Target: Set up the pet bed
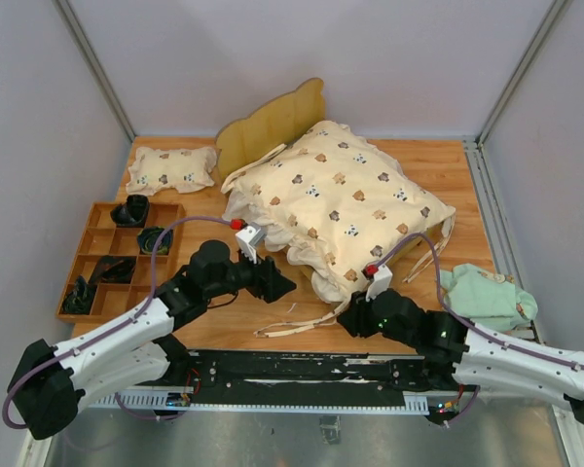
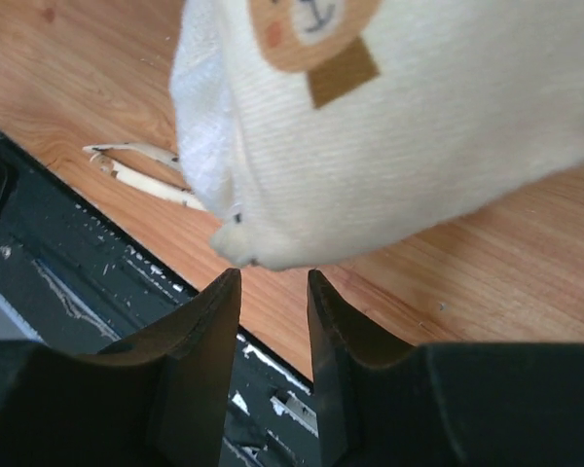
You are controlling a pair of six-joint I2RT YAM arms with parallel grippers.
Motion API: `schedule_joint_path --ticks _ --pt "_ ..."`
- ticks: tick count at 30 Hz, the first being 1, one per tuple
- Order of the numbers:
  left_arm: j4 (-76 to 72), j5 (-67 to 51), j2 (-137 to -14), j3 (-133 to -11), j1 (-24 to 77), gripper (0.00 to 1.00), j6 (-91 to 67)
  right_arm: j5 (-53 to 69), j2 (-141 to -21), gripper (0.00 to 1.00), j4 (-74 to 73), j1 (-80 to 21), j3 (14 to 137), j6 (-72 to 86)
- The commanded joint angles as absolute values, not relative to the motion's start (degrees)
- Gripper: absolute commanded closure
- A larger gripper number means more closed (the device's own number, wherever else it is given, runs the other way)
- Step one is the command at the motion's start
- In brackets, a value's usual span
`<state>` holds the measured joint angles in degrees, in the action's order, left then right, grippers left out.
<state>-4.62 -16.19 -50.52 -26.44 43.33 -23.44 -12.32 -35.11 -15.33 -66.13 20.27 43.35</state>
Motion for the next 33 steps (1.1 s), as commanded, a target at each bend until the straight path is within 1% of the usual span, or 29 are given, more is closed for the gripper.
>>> schedule_joint_path --ticks 1,6,8,15,18,19,21,22,28,30,33 --pt "-7.29 -15.75 -49.41 -25.58 43.95 0.29 -23.56 -18.54 -38.17 0.66 -6.05 -67.50 16.66 46.19" --pt "-7.64 -15.91 -51.04 -25.58 44.03 0.29 -22.94 -20.99 -42.13 0.71 0.96 -68.36 14.60 47.46" --pt "-8.26 -16.19 -51.59 -25.58 44.03 0.28 -23.17 -21.13 -43.36 0.72 4.14 -68.46 13.80 47.55" --pt "-9.90 -17.32 -52.98 -25.58 44.12 0.29 -23.00 -21.92 -45.52 0.72 4.71 -68.46 14.16 47.98" --pt "-10.89 -19.00 -54.36 -25.64 44.12 0.29 -23.24 -21.72 -44.72 0.76 4.83 -68.47 13.98 48.14" --pt "-10.95 -19.61 -54.87 -25.80 44.12 0.28 -23.29 -21.57 -44.14 0.81 4.80 -68.47 13.97 48.02" --pt "-11.36 -20.85 -55.71 -25.93 44.21 0.28 -22.93 -21.39 -42.45 0.95 4.68 -68.47 13.93 47.36" --pt "-11.87 -21.70 -56.04 -25.85 44.29 0.28 -22.86 -21.46 -41.53 0.99 4.03 -68.47 14.12 47.07" --pt "-13.32 -23.68 -56.65 -26.97 45.20 0.26 -19.95 -23.43 -34.60 1.00 -2.30 -68.47 17.84 44.10" --pt "-15.02 -24.10 -56.96 -27.01 45.33 0.25 -19.90 -25.00 -33.47 1.00 -5.20 -68.47 18.98 43.70" --pt "-18.20 -27.76 -58.51 -26.60 45.42 0.24 -20.95 -25.14 -32.68 1.00 -6.83 -68.47 20.55 41.72"
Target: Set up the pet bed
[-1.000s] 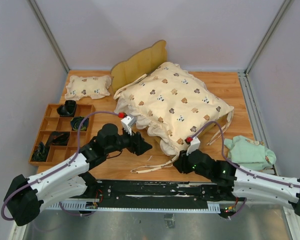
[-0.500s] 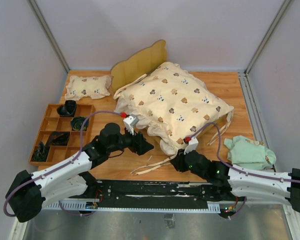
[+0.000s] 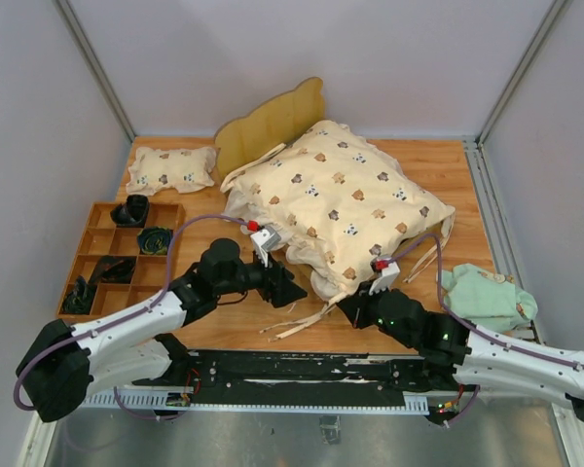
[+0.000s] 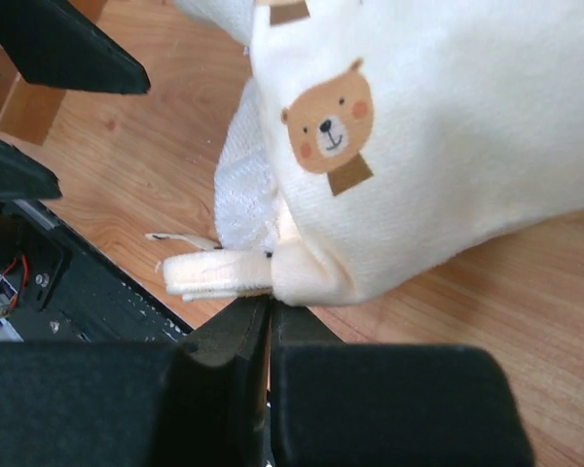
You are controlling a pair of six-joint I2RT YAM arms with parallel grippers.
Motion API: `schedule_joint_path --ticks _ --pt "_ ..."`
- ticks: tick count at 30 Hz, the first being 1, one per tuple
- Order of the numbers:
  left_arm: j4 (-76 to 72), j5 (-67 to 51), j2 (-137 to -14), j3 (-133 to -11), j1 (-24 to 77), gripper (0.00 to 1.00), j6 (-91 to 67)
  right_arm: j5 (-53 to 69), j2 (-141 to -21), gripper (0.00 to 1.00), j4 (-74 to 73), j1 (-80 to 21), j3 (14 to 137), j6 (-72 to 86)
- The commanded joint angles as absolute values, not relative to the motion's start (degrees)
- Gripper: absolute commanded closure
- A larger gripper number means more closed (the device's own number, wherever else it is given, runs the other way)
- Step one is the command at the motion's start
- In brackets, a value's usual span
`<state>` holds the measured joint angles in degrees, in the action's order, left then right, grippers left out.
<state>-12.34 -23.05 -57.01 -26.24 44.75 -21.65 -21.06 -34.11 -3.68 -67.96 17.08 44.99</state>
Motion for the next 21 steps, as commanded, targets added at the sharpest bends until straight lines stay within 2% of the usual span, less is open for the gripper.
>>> schedule_joint_path --ticks 1,9,21 --pt "-18.98 -28.80 -59.25 -26.47 45.50 0.24 -21.25 -25.14 -32.50 1.00 -6.77 -68.47 21.14 40.82" --pt "-25.89 -31.12 -62.63 -25.20 47.73 0.19 -23.31 -30.22 -32.75 1.00 -6.17 -68.42 25.95 35.86" --pt "-27.25 -28.63 -68.43 -28.79 49.57 0.19 -24.19 -30.89 -37.65 1.00 -3.59 -68.38 30.12 32.26"
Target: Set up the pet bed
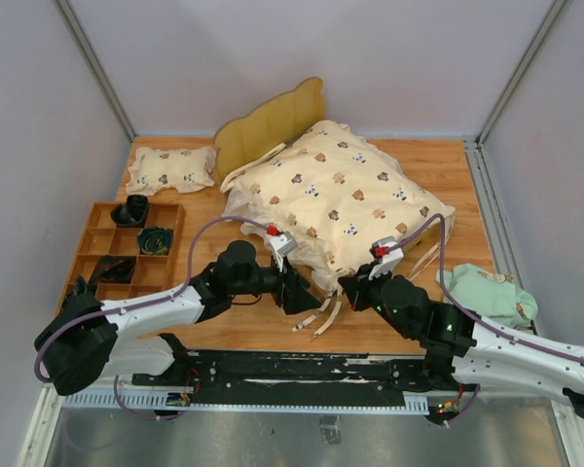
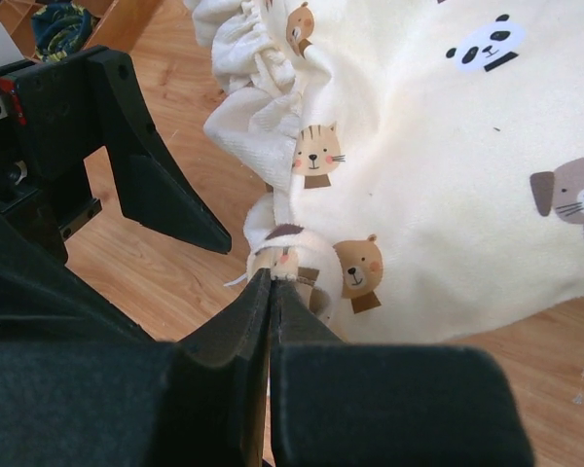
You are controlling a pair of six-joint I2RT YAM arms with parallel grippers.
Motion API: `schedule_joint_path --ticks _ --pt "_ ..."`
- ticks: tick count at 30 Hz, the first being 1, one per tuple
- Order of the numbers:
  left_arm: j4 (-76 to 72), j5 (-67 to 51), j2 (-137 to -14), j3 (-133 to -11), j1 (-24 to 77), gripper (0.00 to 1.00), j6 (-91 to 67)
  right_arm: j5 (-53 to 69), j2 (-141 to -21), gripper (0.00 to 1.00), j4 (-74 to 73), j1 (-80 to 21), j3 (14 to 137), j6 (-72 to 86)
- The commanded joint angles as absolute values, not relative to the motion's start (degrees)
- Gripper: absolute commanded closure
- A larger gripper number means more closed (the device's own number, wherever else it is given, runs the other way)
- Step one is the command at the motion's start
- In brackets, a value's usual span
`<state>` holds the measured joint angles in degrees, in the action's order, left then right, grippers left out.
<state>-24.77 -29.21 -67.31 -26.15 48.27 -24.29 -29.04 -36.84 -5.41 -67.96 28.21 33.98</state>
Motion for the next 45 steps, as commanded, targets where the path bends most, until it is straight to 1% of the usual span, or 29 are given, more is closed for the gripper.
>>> schedule_joint_path --ticks 1,7,14,18,23,29,31,32,34,35,37,39,42,45 --pt "-27.25 -27.81 -68.77 -28.90 49.98 0.19 -24.21 -30.90 -37.78 1.00 -3.34 -68.38 30.07 32.26" --pt "-27.33 -20.63 -70.58 -30.01 53.21 0.19 -22.99 -30.86 -37.60 1.00 -3.01 -68.38 29.60 32.60" --pt "-27.43 -10.01 -69.22 -31.26 56.35 0.19 -13.73 -31.34 -36.74 1.00 -2.90 -68.38 28.83 32.87" --pt "-27.33 -6.98 -70.47 -31.79 56.47 0.19 -9.03 -31.01 -36.83 1.00 -2.95 -68.38 28.99 33.04" --pt "-27.66 -6.22 -72.47 -32.41 56.80 0.18 -5.97 -31.15 -36.59 1.00 -2.92 -68.25 29.06 32.74" --pt "-31.35 -3.09 -73.93 -31.95 59.36 0.18 -0.53 -31.46 -36.46 1.00 -2.91 -68.29 28.91 32.81" --pt "-32.24 -1.07 -74.00 -32.06 59.41 0.24 -0.28 -31.47 -36.64 1.00 -2.91 -68.29 28.98 32.71" --pt "-32.52 0.03 -73.96 -32.14 59.39 0.32 -0.16 -31.47 -36.65 1.00 -2.91 -68.29 29.02 32.63" --pt "-33.54 2.31 -73.37 -32.05 59.40 0.62 -0.03 -31.60 -36.65 1.00 -2.90 -68.29 29.16 32.41" --pt "-34.43 2.96 -72.86 -31.72 59.39 0.71 -0.12 -31.56 -36.58 1.00 -2.90 -68.25 29.25 32.19" --pt "-36.38 2.04 -71.68 -31.00 59.41 0.83 0.07 -31.41 -36.58 1.00 -2.76 -68.21 29.85 30.83" --pt "-36.99 1.52 -71.01 -30.96 59.37 0.98 0.31 -31.11 -36.69 1.00 -2.38 -67.91 30.85 28.96" --pt "-36.92 3.54 -71.20 -31.87 59.37 1.00 0.96 -30.45 -37.15 1.00 -0.81 -67.19 33.06 24.43" --pt "-36.83 8.76 -71.79 -33.38 59.37 1.00 0.84 -29.98 -38.38 1.00 2.25 -66.45 34.38 18.50"
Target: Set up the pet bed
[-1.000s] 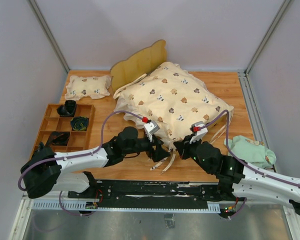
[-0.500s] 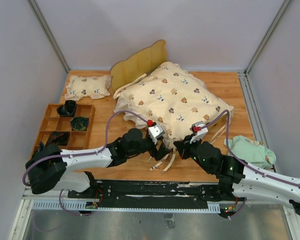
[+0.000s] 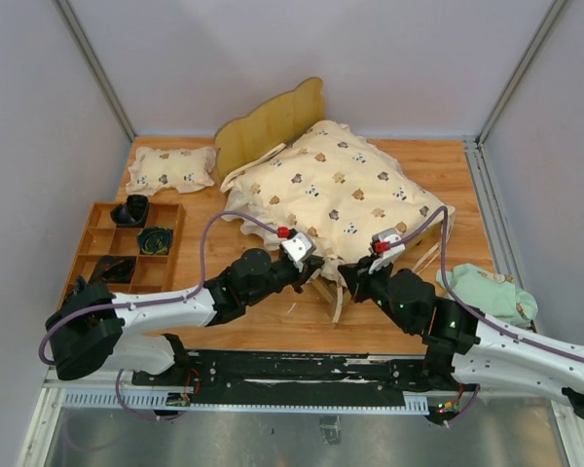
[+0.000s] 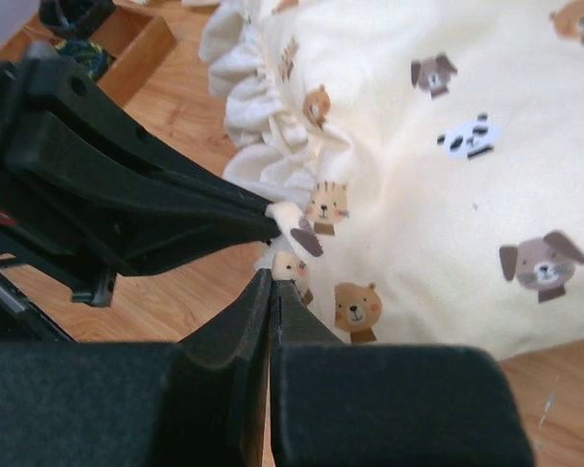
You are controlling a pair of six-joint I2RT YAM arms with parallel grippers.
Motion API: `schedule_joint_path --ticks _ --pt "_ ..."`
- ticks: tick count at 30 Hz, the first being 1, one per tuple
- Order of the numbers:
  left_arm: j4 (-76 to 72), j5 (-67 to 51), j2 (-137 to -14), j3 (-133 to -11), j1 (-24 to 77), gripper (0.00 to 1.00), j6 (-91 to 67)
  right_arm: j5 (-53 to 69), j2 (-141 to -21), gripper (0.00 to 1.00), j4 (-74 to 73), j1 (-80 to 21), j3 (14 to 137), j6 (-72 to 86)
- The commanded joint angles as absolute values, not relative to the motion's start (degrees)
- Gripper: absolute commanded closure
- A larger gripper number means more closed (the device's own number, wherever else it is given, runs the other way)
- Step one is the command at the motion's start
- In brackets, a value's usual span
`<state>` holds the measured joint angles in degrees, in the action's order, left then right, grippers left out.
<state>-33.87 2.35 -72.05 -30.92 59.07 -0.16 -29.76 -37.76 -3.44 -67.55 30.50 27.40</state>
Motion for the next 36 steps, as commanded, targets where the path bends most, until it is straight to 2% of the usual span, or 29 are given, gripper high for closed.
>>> schedule_joint_path --ticks 1,11,21,36 --pt "-36.90 9.50 -71.93 -33.93 59.33 1.00 0.76 -29.60 -38.93 1.00 3.60 -66.14 34.66 16.52" --pt "-35.68 8.72 -75.84 -40.36 54.01 1.00 -1.76 -22.02 -45.83 1.00 15.49 -61.44 38.26 2.18" --pt "-35.68 7.21 -78.12 -44.39 50.33 1.00 -1.92 -16.03 -49.85 1.00 19.48 -55.94 42.41 1.49" --pt "-35.68 3.86 -80.31 -46.58 46.90 1.00 -4.33 -12.11 -53.52 1.00 26.98 -55.46 41.07 1.41"
